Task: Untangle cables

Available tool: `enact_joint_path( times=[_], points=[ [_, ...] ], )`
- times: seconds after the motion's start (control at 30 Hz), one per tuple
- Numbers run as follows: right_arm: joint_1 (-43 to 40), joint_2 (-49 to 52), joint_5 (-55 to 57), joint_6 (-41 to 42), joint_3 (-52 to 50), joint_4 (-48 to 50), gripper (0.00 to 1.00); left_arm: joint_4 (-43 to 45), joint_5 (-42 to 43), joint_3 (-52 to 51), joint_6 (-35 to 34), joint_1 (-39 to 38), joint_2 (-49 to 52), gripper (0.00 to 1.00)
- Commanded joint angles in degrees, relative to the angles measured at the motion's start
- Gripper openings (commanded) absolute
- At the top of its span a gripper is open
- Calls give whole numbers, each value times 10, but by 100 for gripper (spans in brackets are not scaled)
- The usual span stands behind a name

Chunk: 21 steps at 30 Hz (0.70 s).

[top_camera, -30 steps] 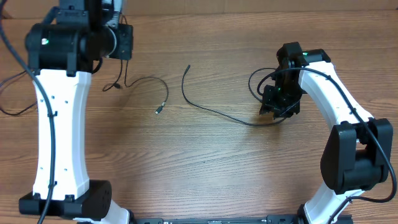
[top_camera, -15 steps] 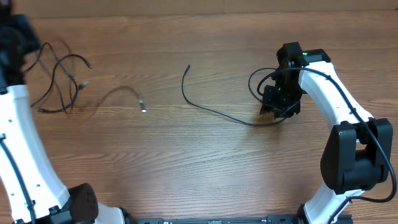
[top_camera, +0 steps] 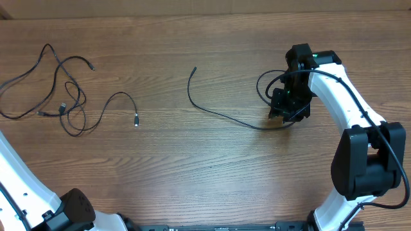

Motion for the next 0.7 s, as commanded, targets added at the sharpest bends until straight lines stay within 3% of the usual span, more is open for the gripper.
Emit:
enact_joint_path(
  times=[0.0,0.1,0.17,0.37,0.67],
  points=[
    [-2,-2,6,0,-1,0,40,-33,144,7,-7,-14,-2,26],
    [-2,-2,6,0,-1,-1,40,-68,146,-1,-7,-28,3,56],
    [-2,-2,6,0,-1,-2,40,-86,139,-13,-5,-36,5,67],
    [-2,-2,6,0,-1,-3,40,-101,82,-89,0,-39,6,69],
    [-2,-2,6,0,-1,-5,39,-27,62,-272,-8,-39,6,69]
  ],
)
